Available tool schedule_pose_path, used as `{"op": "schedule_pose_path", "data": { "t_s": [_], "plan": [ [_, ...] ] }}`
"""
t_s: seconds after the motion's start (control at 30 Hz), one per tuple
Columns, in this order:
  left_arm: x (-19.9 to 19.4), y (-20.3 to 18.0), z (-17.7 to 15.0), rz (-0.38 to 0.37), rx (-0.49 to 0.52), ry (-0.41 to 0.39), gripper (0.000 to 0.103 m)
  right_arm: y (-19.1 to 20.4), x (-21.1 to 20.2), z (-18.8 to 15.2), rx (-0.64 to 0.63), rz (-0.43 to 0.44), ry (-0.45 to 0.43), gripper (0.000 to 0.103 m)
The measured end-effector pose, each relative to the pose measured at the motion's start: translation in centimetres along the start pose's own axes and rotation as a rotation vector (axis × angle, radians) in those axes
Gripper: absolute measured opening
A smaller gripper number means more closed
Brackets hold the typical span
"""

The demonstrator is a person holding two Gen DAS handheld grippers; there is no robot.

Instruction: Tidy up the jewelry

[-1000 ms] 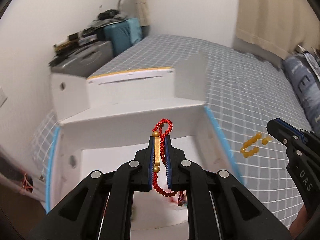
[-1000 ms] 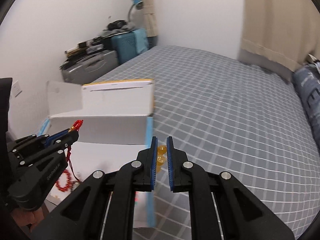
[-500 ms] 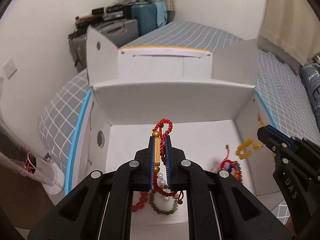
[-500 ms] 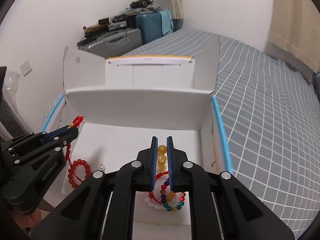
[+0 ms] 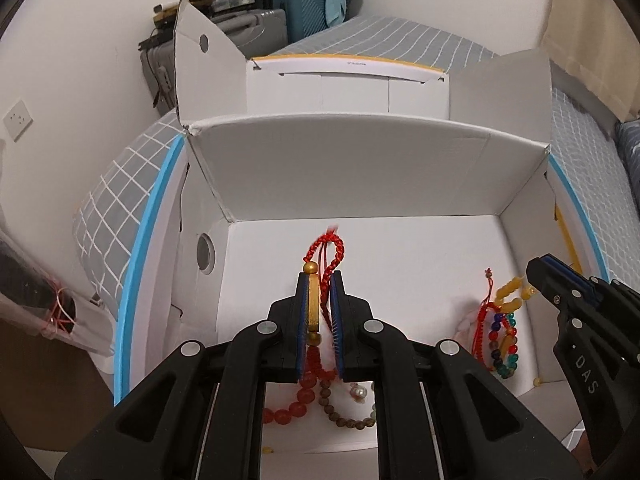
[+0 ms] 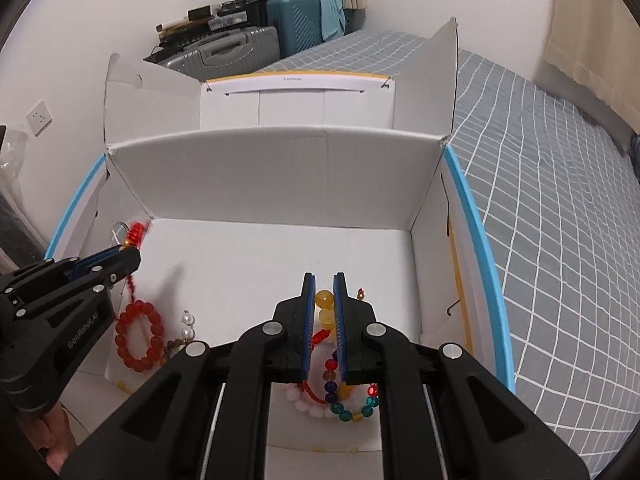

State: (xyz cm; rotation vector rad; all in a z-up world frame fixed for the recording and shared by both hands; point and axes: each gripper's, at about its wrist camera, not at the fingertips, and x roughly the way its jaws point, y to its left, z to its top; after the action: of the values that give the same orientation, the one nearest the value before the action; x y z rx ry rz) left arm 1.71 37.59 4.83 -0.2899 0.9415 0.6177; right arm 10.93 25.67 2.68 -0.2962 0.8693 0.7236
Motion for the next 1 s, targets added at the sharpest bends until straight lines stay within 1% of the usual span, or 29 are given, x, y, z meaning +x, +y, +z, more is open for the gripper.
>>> {"op": "schedule_pose_path", "data": {
  "t_s": [0.07, 0.13, 0.17, 0.2, 0.23, 0.27, 0.3, 0.33, 0.4, 0.43, 0.5, 0.57, 0.63, 0.7, 0.8, 0.87, 1.0],
  "plan": [
    [0.1, 0.1, 0.0, 0.008, -0.014, 0.001, 0.013, -0.2, 0.2, -0.1, 0.006, -0.016, 0.003, 0.009],
    [0.0, 0.2, 0.0, 0.007, -0.018, -0.003, 0.014, -0.2, 0.1, 0.1, 0.005, -0.036, -0.014, 0.011],
    [-0.3, 0.3, 0.0, 0.004, -0.024, -0.009, 0.022, -0.3, 0.0, 0.2, 0.007, -0.041, -0.019, 0.017],
    [-0.5, 0.4, 0.0, 0.005, -0.029, -0.018, 0.037, -0.3, -0.3, 0.2, 0.01, -0.039, -0.023, 0.023],
    [-0.9, 0.4, -0.1, 0.007, -0.033, -0.031, 0.045, -0.4, -0.6, 0.3, 0.01, -0.037, -0.033, 0.039],
    [-1.3, 0.4, -0.1, 0.013, -0.035, -0.047, 0.055, -0.5, -1.2, 0.3, 0.012, -0.044, -0.057, 0.055],
    [-1.9, 0.5, -0.3, 0.024, -0.035, -0.065, 0.062, -0.5, -1.9, 0.3, 0.012, -0.052, -0.077, 0.061],
    [-2.4, 0.5, -0.4, 0.028, -0.036, -0.078, 0.065, -0.6, -2.6, 0.3, 0.014, -0.058, -0.102, 0.069],
    [-3.7, 0.6, -0.8, 0.023, -0.039, -0.109, 0.074, -1.0, -4.3, 0.0, 0.02, -0.058, -0.142, 0.081],
    [-4.3, 0.7, -1.0, 0.022, -0.04, -0.123, 0.076, -1.1, -4.9, -0.1, 0.024, -0.054, -0.155, 0.084],
    [-5.8, 0.8, -1.7, 0.022, -0.036, -0.166, 0.087, -1.5, -6.5, -0.8, 0.03, -0.044, -0.185, 0.092],
    [-7.3, 0.7, -2.5, 0.028, -0.031, -0.213, 0.092, -1.8, -7.8, -1.6, 0.031, -0.05, -0.208, 0.096],
    [-8.6, 0.7, -3.4, 0.015, -0.028, -0.253, 0.097, -2.1, -9.1, -2.8, 0.034, -0.068, -0.235, 0.096],
    [-9.6, 0.8, -4.6, -0.004, -0.03, -0.273, 0.097, -2.2, -10.0, -4.2, 0.034, -0.086, -0.251, 0.096],
    [-10.7, 0.7, -6.3, -0.002, -0.023, -0.293, 0.097, -1.9, -10.9, -6.1, 0.023, -0.102, -0.26, 0.096],
    [-11.4, 0.7, -7.4, -0.006, -0.024, -0.308, 0.097, -1.7, -11.3, -6.7, 0.022, -0.098, -0.26, 0.096],
    [-12.4, 0.9, -9.5, -0.028, -0.022, -0.314, 0.097, -1.1, -12.2, -8.1, 0.024, -0.096, -0.266, 0.096]
  ]
}}
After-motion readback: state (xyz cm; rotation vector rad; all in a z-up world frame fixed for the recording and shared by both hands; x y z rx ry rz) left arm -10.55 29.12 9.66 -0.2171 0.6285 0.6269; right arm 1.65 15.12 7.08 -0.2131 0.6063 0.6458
